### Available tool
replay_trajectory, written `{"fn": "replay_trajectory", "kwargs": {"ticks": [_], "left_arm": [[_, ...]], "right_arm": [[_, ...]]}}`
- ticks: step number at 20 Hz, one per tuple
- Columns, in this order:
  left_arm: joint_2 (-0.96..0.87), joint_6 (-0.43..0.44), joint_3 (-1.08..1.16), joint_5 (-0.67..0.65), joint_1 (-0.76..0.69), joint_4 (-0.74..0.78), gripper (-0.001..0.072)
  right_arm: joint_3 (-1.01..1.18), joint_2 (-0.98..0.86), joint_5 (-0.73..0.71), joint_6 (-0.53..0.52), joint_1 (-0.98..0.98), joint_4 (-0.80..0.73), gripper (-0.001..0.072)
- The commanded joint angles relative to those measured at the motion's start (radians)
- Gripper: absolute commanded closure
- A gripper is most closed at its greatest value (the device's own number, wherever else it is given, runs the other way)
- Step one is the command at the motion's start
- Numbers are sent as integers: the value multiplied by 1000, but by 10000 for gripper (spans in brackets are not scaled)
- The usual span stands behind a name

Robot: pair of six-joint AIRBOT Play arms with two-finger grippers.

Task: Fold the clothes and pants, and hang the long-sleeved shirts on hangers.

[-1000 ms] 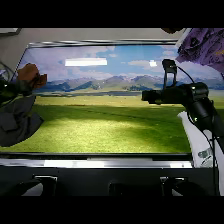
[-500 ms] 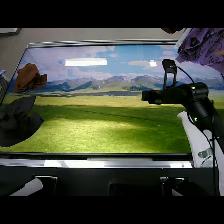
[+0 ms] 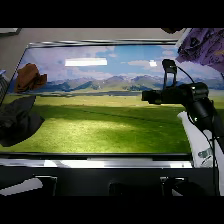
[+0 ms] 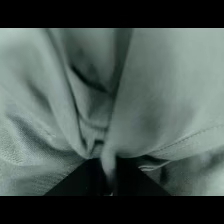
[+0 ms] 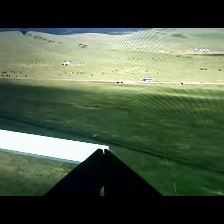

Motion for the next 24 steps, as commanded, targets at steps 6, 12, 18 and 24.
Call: {"fn": "replay_trajectory", "kwargs": {"ticks": [6,12,18,24], "left_arm": [[218,103,-1,-283,-380,-426,695],[264,-115,-1,-223,-1000,-555,694],[100,-267,-1,-10,-1326,-572,539],[188,-47,65,-176,-1013,-581,-8]], "right_arm": [[4,7,-89,0,1,0,680],[4,66,-237,-8,1,-49,679],[-1,95,-332,-11,1,-89,580],[-3,75,-284,81,-11,-390,389]]}}
